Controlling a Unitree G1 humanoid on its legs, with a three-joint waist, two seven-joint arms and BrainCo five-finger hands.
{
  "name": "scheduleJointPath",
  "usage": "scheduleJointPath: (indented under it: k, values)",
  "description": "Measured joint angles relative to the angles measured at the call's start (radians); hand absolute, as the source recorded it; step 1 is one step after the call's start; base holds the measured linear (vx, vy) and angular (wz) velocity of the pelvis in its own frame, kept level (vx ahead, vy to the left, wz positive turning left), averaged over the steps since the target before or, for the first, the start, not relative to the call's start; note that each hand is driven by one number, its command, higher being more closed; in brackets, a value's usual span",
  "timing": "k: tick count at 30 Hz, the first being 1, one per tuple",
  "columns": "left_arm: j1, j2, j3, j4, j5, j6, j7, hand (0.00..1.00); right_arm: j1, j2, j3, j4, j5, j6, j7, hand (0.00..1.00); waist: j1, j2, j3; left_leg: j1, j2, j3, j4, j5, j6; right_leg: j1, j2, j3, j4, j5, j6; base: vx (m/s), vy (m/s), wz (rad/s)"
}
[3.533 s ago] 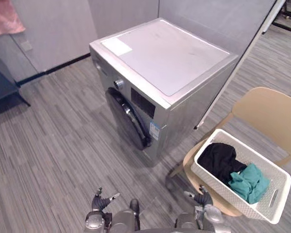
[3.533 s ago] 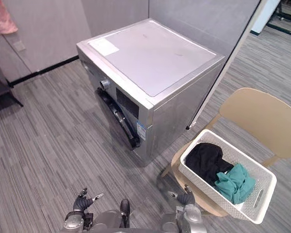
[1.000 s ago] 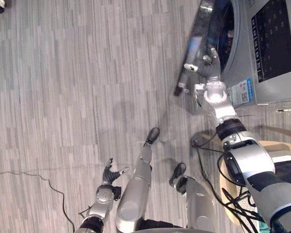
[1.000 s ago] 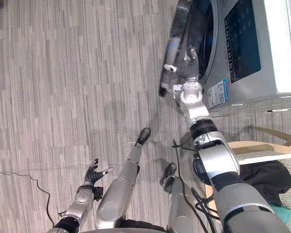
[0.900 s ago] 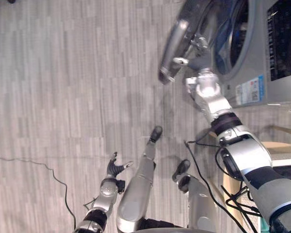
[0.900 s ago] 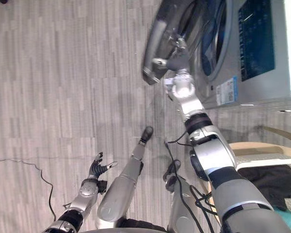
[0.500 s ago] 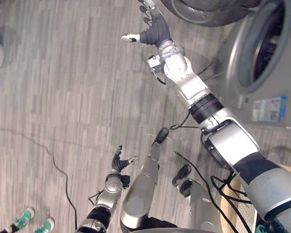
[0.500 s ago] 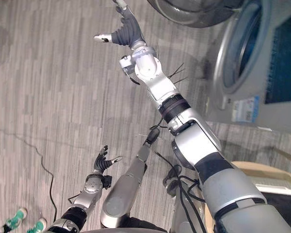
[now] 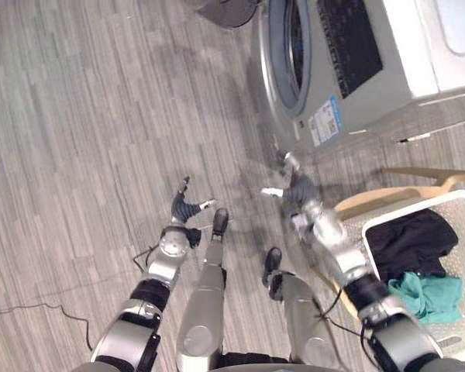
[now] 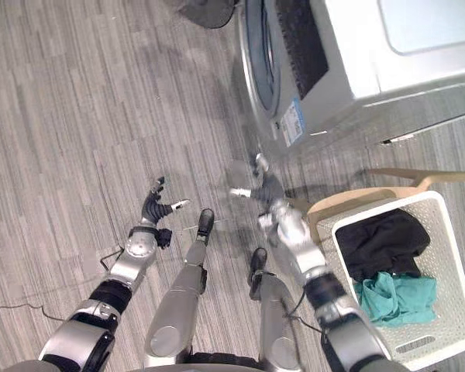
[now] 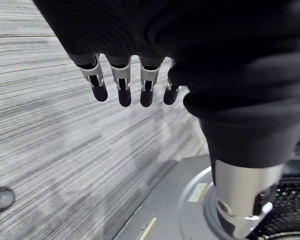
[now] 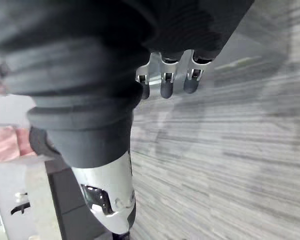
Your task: Pick up the laundry basket with both hands and put the clothes into the washing machine.
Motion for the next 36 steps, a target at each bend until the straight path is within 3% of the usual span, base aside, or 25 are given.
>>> scheduleJointPath:
  k: [3,7,8,10,14,16,21,28,36]
  values:
    - [-0.078,0.058,0.0,0.01,-0.001,0.009,-0.003,0.0,0.092,0.024,0.027,0.005,-0.011,0.002,0.044,0.0,-0.016,-0.024,-0.008,0.0,0.006,0.041,0.006,-0.007,0.009,-0.015,0.009,0.035,-0.012,0.02,0.005,-0.02,0.011,-0.42]
    - [-0.279,0.224,0.003,0.151,-0.002,0.011,-0.003,0.0,0.136,0.053,0.025,0.012,-0.039,0.003,0.063,0.0,-0.064,-0.075,-0.01,-0.016,0.01,0.074,0.016,-0.015,0.019,-0.04,0.017,0.076,-0.025,0.042,0.012,-0.03,0.019,-0.31]
    - [-0.314,0.25,0.002,0.178,-0.003,0.012,-0.003,0.0,0.14,0.055,0.024,0.012,-0.039,0.003,0.063,0.0,-0.069,-0.081,-0.012,-0.023,0.011,0.083,0.019,-0.016,0.021,-0.047,0.019,0.082,-0.029,0.048,0.014,-0.01,0.015,-0.24]
    - [-0.425,0.357,0.002,0.246,-0.005,0.014,-0.001,0.0,0.142,0.066,0.012,0.011,-0.039,0.0,0.062,0.0,-0.106,-0.093,-0.016,-0.058,0.016,0.092,0.029,-0.016,0.022,-0.078,0.018,0.093,-0.032,0.059,0.021,0.0,0.007,-0.15]
    - [-0.552,0.47,0.004,0.301,-0.003,0.023,0.013,0.0,0.163,0.09,0.004,-0.027,-0.035,-0.015,0.06,0.0,-0.111,-0.119,-0.015,-0.097,0.033,0.136,0.033,-0.016,0.022,-0.123,0.037,0.137,-0.062,0.095,0.024,-0.01,0.008,-0.4]
    - [-0.618,0.512,0.026,0.302,-0.001,0.041,0.028,0.0,0.23,0.11,-0.01,-0.14,-0.026,-0.025,0.058,0.0,-0.111,-0.128,-0.014,-0.133,0.053,0.153,0.034,-0.016,0.022,-0.142,0.055,0.147,-0.112,0.132,0.02,-0.01,0.014,-0.33]
    - [-0.675,0.519,0.103,0.244,-0.001,0.047,0.08,0.0,0.339,0.129,-0.032,-0.329,-0.025,-0.052,0.038,0.0,-0.114,-0.152,-0.013,-0.207,0.073,0.17,0.048,-0.016,0.022,-0.182,0.072,0.161,-0.18,0.182,0.024,0.01,0.025,-0.2]
    - [-0.714,0.514,0.211,0.215,0.013,0.077,0.081,0.0,0.399,0.149,-0.056,-0.47,0.002,-0.079,0.035,0.0,-0.104,-0.189,-0.007,-0.287,0.1,0.195,0.102,-0.048,0.033,-0.21,0.091,0.173,-0.244,0.238,0.024,0.02,0.024,-0.12]
    - [-0.62,0.451,0.319,0.152,0.029,0.098,0.082,0.0,0.46,0.16,-0.083,-0.473,-0.001,-0.084,0.03,0.0,-0.073,-0.189,-0.007,-0.265,0.111,0.216,0.187,-0.087,0.027,-0.151,0.094,0.188,-0.25,0.24,0.02,0.04,0.015,-0.04]
